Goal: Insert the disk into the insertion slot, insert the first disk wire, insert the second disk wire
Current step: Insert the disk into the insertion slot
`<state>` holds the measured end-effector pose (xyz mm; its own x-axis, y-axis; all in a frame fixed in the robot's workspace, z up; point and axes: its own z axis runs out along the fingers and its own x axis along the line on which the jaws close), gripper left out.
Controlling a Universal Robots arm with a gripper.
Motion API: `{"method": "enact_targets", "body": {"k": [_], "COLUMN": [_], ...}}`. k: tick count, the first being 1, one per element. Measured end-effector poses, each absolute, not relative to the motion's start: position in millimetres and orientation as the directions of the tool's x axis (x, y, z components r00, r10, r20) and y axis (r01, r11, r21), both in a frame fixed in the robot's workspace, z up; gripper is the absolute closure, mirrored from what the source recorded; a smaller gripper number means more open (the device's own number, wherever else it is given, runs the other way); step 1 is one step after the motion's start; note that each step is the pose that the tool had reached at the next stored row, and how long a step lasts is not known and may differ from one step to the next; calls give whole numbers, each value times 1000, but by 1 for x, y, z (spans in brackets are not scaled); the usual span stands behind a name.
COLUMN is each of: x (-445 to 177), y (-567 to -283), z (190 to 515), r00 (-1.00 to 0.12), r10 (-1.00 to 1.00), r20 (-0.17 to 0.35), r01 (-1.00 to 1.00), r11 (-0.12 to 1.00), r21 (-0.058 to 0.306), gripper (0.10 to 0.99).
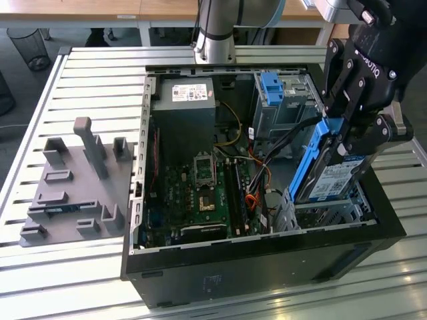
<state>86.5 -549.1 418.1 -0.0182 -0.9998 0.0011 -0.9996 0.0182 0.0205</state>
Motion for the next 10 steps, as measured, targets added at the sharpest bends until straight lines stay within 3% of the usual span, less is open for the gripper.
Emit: {"method": "enact_targets", "body": {"k": [10], "x": [87], "y": [-549], "z": [410], "r00": [-18], "r10": [-1000], "r20": [1], "r01": [-1000], "r11": [18], "r21": [21], "gripper": [722]}}
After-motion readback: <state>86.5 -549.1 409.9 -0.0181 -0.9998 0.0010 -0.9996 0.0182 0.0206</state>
